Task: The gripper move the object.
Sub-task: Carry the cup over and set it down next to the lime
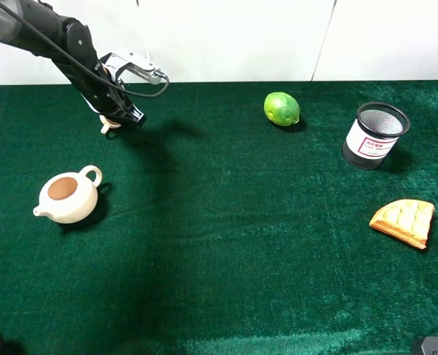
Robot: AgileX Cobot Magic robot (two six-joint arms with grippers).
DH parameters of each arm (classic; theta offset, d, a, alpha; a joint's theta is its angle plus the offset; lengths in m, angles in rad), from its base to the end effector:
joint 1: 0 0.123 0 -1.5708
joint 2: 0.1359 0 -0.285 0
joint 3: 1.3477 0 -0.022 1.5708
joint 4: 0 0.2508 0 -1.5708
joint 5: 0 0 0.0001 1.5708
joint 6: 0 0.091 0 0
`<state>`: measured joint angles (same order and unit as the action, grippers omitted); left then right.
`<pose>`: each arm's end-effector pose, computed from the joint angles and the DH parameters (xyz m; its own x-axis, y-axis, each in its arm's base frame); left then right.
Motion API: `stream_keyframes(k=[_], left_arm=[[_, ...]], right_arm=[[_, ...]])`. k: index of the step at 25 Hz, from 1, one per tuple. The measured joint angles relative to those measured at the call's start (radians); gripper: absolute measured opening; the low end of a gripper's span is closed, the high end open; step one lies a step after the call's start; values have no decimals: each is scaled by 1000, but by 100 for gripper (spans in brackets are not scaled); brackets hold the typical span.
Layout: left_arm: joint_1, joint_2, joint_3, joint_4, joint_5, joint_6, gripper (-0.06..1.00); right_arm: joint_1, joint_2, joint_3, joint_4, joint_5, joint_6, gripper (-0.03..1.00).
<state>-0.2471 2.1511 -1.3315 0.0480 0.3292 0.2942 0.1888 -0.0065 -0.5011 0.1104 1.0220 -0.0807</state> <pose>0.4198 -0.1044 0.1072 -0.7191 0.5249 -0.4554 0.5057 0.8447 0.1753 -0.0062 0.0075 0.2811 -0.3982 -0.0993 -0.9119 -0.2802 0.9598 0.0178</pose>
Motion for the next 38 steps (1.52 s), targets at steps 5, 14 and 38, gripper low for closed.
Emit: stream_keyframes(k=[5, 14, 38], left_arm=[[0, -1, -1, 14, 7, 0, 6], [0, -14, -22, 33, 75, 2, 5], [-164, -13, -528, 108, 559, -1, 4]], right_arm=[[0, 0, 0, 0, 0, 0, 69], [0, 0, 0, 0, 0, 0, 69], [0, 0, 0, 0, 0, 0, 69]])
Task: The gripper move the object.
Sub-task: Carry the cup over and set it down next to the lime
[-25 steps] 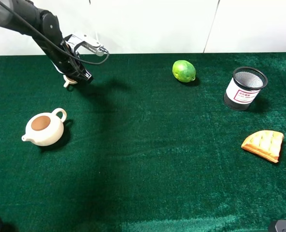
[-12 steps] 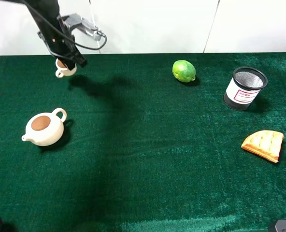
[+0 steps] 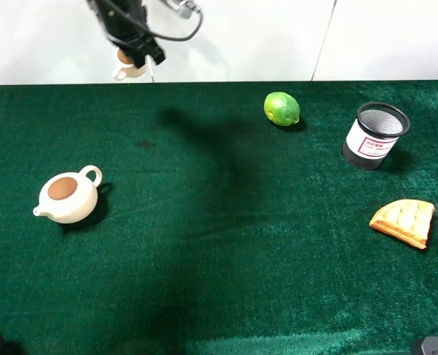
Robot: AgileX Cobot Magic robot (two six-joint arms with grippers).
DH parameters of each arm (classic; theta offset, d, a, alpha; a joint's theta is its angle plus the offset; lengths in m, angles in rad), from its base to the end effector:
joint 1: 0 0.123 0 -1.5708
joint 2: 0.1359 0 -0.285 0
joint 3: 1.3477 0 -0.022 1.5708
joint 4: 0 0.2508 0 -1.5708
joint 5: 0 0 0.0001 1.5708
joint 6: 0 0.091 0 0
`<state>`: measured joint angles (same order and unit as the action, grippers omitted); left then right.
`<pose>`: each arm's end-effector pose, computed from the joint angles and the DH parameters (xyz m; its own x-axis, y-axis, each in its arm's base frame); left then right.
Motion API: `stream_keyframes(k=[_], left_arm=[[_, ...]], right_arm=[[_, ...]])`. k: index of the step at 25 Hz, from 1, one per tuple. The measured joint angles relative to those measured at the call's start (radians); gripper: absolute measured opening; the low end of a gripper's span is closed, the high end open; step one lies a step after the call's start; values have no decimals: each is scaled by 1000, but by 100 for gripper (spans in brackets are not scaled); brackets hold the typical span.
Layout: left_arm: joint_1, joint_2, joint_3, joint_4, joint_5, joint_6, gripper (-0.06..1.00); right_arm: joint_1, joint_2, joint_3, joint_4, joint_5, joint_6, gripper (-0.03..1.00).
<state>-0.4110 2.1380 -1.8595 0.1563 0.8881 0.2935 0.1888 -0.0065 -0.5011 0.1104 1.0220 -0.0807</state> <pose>0.4423 -0.1808 0.2349 -0.6128 0.6814 -0.4002 0.6258 0.7277 0.2806 -0.0062 0.0075 0.2811 -0.3982 -0.0993 -0.9119 -0.2802 0.9598 0.0178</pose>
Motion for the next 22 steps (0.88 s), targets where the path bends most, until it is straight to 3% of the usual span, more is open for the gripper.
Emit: stream_keyframes(k=[22], left_arm=[[-368, 59, -63, -217, -98, -1, 4]], right_arm=[[0, 0, 0, 0, 0, 0, 69]])
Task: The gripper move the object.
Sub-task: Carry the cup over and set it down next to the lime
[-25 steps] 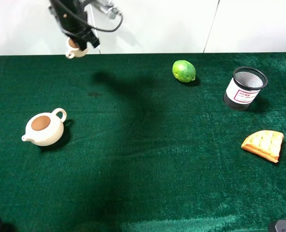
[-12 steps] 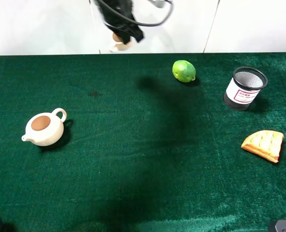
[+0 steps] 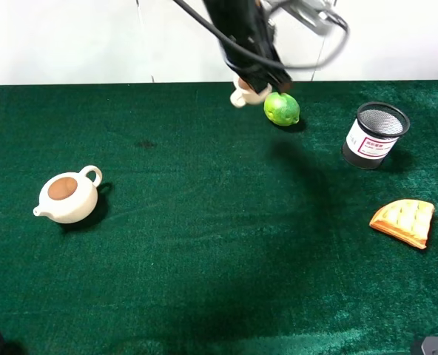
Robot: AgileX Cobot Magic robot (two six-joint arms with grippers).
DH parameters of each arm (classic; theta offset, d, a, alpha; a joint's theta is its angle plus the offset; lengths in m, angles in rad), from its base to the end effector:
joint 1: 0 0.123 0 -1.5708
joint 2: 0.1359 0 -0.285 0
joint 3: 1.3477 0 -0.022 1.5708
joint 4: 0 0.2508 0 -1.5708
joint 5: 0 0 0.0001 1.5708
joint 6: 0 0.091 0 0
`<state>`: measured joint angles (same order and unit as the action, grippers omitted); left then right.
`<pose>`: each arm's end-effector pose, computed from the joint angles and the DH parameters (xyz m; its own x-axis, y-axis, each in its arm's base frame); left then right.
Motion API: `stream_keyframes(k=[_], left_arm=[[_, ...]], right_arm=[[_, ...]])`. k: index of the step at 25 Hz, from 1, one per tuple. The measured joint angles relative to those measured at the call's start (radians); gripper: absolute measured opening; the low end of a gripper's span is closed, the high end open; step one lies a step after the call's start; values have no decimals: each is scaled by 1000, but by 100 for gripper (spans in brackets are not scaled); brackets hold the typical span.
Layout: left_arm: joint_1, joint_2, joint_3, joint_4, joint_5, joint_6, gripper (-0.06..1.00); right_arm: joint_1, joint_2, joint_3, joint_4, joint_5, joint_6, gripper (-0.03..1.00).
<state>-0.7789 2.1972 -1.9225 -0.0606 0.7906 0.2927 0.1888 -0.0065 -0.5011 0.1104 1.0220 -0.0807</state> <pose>0.3517 -0.3527 0.2286 -0.3937 0.7360 -0.5508 0.8426 0.5284 0.1038 -0.0062 0.0075 0.2811 -0.3982 -0.0993 -0.9119 -0.2802 0.9598 0.0178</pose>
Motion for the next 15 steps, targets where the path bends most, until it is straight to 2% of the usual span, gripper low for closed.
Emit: stream_keyframes(k=[8, 15], left_arm=[[-88, 92, -11, -49, -11, 0, 4], [-124, 142, -20, -58, 13, 0, 4]], right_arm=[[0, 0, 0, 0, 0, 0, 69], [0, 0, 0, 0, 0, 0, 69]])
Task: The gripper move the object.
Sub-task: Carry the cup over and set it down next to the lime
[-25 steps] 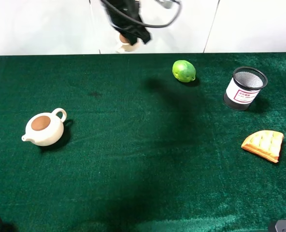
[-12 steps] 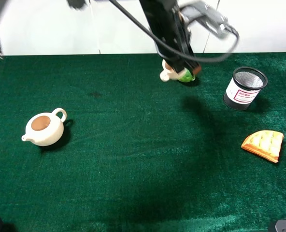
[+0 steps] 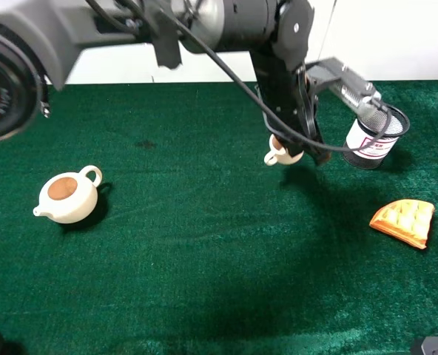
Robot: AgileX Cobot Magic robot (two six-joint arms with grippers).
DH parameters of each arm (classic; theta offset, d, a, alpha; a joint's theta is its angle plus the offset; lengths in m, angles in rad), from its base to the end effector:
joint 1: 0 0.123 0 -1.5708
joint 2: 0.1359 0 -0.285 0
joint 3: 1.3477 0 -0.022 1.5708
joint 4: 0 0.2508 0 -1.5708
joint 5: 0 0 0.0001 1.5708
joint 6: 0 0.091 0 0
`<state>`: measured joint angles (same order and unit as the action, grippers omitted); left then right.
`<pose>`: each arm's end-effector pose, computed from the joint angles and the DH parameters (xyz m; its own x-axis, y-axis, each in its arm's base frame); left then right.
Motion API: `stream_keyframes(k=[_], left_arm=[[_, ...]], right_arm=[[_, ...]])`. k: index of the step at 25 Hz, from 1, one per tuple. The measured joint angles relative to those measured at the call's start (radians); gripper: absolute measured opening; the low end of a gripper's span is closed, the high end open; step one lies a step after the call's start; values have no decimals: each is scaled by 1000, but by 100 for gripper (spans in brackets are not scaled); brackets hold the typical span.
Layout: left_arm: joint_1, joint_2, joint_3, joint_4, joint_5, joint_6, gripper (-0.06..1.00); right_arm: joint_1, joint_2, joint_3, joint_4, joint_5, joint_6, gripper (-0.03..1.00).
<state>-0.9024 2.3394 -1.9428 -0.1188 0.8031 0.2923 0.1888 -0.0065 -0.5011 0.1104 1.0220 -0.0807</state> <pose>0.3099 -0.4050 0.1625 -0.3751 0.8095 -0.4517 0.9033 0.4286 0.0180 -0.0062 0.0075 0.2811 -0.3982 -0.0993 -0.9119 -0.2802 0.9598 0.0178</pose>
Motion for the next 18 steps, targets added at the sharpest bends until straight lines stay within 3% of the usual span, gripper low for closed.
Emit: stream_keyframes(k=[18], left_arm=[[-12, 82, -3, -13, 67, 0, 4]], right_arm=[[0, 0, 0, 0, 0, 0, 69]])
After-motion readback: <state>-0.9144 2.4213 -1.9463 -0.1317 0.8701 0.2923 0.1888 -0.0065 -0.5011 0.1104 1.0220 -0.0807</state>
